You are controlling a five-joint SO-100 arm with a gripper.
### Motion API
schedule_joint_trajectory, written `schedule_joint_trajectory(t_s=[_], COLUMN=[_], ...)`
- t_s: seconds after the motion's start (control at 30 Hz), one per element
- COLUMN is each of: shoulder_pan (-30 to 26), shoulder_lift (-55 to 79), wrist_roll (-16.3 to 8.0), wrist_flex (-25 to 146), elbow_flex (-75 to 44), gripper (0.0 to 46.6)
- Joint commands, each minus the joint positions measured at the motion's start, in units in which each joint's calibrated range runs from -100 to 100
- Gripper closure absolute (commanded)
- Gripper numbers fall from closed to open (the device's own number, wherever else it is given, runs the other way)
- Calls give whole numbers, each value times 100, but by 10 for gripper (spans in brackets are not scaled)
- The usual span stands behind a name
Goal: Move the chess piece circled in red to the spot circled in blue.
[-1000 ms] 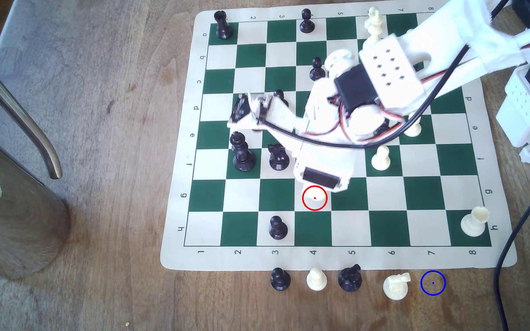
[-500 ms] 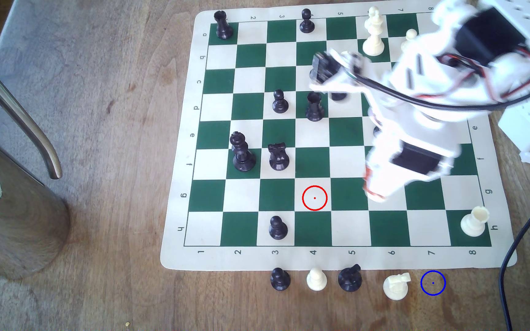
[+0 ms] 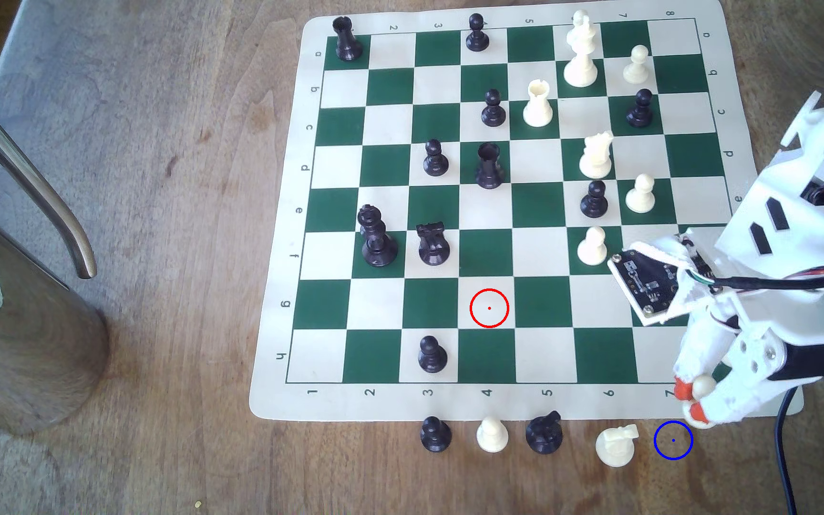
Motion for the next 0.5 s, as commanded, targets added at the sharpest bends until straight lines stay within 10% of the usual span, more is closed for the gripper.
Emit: schedule_joint_trajectory(t_s=[0.0, 0.47], shoulder_pan=[-136, 13], shoulder_lift=[356, 1493], wrist_roll=[15, 49], wrist_flex=[-676, -1397], elbow_flex=[208, 308], gripper=[464, 464])
